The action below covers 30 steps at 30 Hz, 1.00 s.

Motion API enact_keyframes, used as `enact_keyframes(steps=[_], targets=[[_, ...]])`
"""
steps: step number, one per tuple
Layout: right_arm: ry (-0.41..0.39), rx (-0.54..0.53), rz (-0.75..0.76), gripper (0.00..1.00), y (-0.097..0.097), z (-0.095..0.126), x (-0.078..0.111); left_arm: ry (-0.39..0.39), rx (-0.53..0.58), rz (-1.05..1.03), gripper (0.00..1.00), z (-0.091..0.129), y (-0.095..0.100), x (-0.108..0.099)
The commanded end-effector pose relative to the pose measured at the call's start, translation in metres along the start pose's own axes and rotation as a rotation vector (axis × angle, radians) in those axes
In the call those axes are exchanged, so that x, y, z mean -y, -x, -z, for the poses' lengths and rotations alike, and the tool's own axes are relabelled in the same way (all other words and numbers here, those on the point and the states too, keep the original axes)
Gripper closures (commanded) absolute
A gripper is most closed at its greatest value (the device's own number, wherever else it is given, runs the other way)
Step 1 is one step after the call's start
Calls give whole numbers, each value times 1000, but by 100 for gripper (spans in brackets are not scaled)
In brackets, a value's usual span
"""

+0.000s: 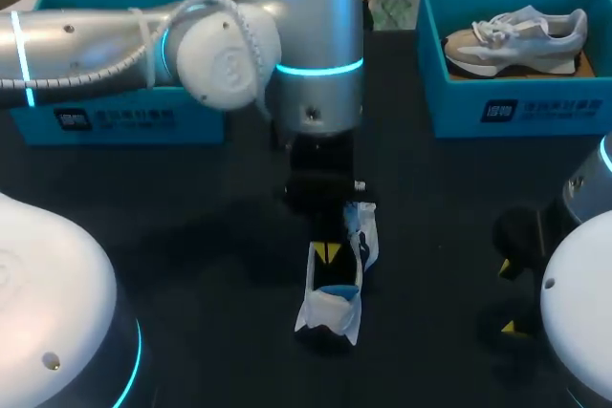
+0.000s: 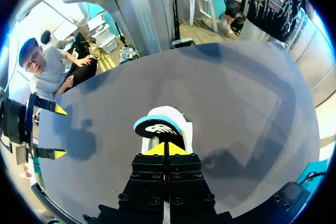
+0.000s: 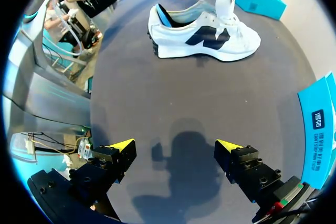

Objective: Take the shoe out of the shoebox, open the shoe tongue, remove and reinsert the insole, then place the shoe into the shoebox

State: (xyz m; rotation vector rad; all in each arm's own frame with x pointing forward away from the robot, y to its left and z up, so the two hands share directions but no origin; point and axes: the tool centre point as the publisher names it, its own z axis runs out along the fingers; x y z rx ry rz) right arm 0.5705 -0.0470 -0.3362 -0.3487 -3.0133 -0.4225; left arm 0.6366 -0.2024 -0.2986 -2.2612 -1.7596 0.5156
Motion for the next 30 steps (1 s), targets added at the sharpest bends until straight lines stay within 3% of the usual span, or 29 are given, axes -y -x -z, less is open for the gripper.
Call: enact_keyframes(steps=[1, 20, 30], targets=[[3, 3, 1, 0, -2, 1, 1, 27, -13, -5, 100, 2, 3, 13], [3, 3, 1, 0, -2, 1, 1, 127, -69, -51, 100, -19, 21, 36], [3, 3, 1, 0, -2, 1, 1, 163, -109, -19, 100, -37, 18, 29]])
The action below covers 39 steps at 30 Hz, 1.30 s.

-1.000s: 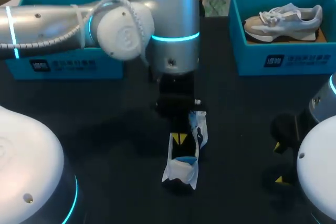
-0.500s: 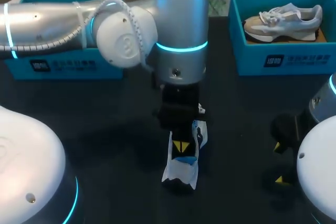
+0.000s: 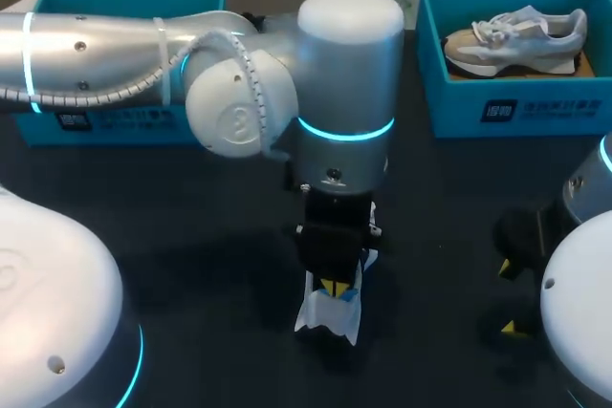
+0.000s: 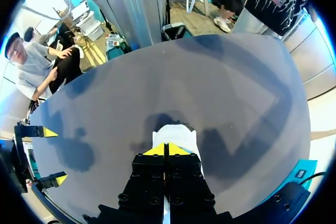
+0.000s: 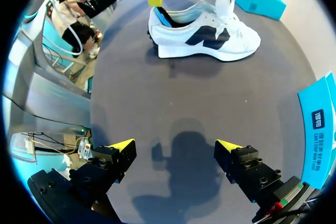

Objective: Take the shoe out of the shoebox, open the shoe tongue, remove and reinsert the insole, then place the shoe into the shoebox

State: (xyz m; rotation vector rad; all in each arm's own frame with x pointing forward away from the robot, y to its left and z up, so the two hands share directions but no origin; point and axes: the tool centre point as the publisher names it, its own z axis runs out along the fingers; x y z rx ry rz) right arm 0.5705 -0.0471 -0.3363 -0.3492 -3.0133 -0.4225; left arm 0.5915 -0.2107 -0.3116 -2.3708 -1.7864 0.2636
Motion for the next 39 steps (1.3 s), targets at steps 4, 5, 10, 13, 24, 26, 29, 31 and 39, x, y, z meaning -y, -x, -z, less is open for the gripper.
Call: enact_keyframes(steps=[4, 5, 10, 13, 24, 26, 29, 31, 39], targets=[[3, 3, 1, 0, -2, 1, 1, 2, -5, 13, 100, -7, 0, -5], [3, 3, 1, 0, -2, 1, 1, 3, -3, 16, 100, -6, 0, -5], [3, 3, 1, 0, -2, 1, 1, 11, -6, 33, 100, -9, 0, -8], [3, 3, 1, 0, -2, 1, 1, 11, 7, 34, 100, -4, -1, -9], [3, 3, 1, 0, -2, 1, 1, 4, -10, 51, 100, -15, 0, -15], [3, 3, 1, 0, -2, 1, 1, 2, -12, 57, 100, -18, -1, -16], [3, 3, 1, 0, -2, 1, 1, -9, -16, 61, 100, -20, -3, -17], [3, 3, 1, 0, -2, 1, 1, -24, -12, 56, 100, -20, -4, -16], [3, 3, 1, 0, -2, 1, 1, -63, 0, 36, 100, -17, -7, -9]])
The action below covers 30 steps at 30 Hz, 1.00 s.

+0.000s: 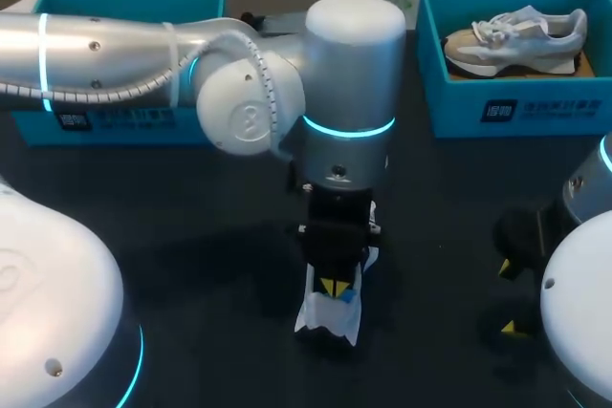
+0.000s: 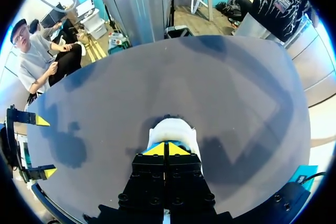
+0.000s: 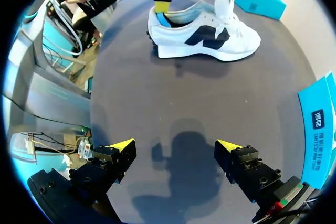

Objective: Take the shoe out of the shoebox, open the shoe tongue, remove and reinsert the insole, then place the shoe into the shoebox

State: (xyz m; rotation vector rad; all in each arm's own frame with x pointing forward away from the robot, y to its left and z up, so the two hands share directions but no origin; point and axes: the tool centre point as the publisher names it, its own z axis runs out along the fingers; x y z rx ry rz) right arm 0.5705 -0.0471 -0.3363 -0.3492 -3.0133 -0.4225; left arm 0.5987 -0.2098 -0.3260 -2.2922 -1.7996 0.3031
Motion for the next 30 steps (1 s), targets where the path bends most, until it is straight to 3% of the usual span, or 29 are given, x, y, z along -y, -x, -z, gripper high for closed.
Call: enact_keyframes(steps=[1, 9, 17, 30], targets=[[3, 3, 1, 0, -2, 1, 1, -11, -3, -5, 100, -7, -4, 0], [3, 3, 1, 0, -2, 1, 1, -35, -24, 23, 100, -26, -9, -5], [3, 3, 1, 0, -2, 1, 1, -42, -7, 40, 100, -30, -12, -7], [3, 3, 1, 0, -2, 1, 1, 4, 76, -21, 100, 11, -15, 0]])
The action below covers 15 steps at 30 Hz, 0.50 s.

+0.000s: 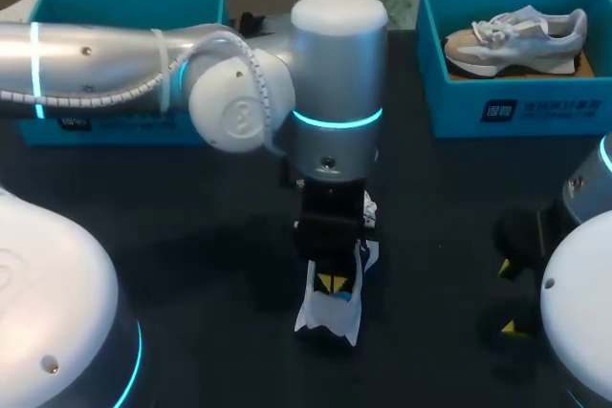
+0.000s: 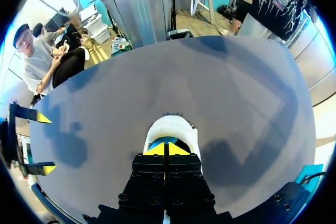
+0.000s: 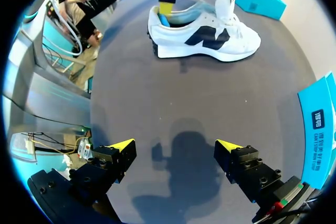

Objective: Take the shoe out of the shoebox, open the shoe tongue, remove and reinsert the insole, then place the shoe into the shoebox

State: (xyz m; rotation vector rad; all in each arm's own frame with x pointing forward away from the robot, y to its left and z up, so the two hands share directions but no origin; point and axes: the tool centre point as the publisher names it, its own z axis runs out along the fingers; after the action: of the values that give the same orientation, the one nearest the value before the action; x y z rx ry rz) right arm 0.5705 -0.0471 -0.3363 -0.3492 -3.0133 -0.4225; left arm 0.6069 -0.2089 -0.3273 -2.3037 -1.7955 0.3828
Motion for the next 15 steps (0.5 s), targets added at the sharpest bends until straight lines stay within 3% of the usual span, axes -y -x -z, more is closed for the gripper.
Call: enact_keyframes(steps=[1, 15], targets=[[3, 3, 1, 0, -2, 1, 1, 29, 29, -7, 100, 11, -10, 9], [3, 3, 1, 0, -2, 1, 1, -17, 17, 12, 100, -15, -1, -1]])
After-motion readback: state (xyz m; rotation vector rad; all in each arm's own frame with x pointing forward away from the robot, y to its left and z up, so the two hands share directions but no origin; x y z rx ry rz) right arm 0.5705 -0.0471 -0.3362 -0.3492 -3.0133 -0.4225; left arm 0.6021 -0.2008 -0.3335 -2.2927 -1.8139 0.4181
